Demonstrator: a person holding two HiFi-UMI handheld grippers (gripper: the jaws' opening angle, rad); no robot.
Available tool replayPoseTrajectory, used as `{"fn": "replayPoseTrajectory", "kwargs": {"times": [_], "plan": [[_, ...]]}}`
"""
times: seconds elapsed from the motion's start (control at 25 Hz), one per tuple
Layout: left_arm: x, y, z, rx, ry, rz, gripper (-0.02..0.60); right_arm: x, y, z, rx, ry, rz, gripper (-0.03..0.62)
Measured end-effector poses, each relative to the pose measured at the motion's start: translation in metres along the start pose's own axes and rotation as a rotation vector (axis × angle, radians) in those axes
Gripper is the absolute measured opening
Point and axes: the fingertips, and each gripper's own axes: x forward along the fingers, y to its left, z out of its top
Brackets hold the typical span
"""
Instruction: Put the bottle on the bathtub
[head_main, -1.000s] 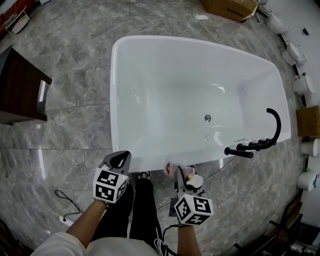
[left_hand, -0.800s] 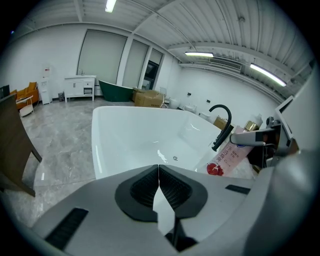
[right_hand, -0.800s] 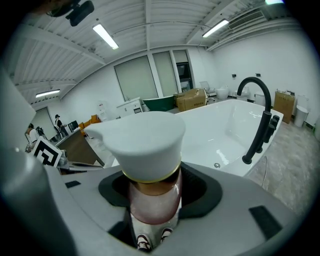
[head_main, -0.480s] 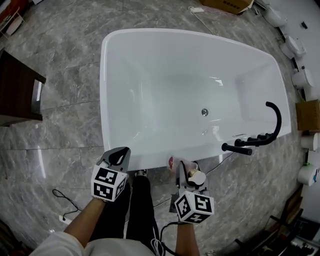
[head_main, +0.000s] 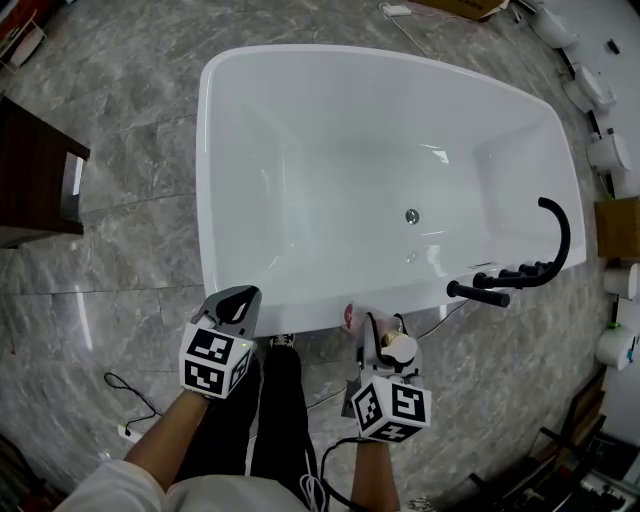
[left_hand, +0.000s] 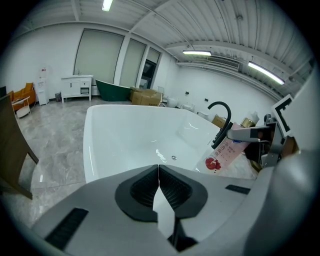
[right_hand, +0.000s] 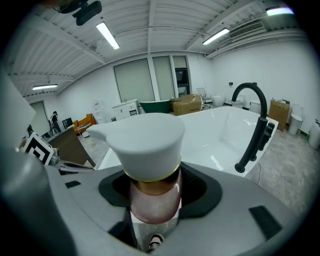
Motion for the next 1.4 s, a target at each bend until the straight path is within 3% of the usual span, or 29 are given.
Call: {"fn": "replayPoseTrajectory", "kwargs": {"times": [1.4], "plan": [[0.007,0.010,-0.012,-0.016,0.022,-0.002,0.017,0.013,0.007,0.000,-0.069,-0.019,-0.008,0.234]]}}
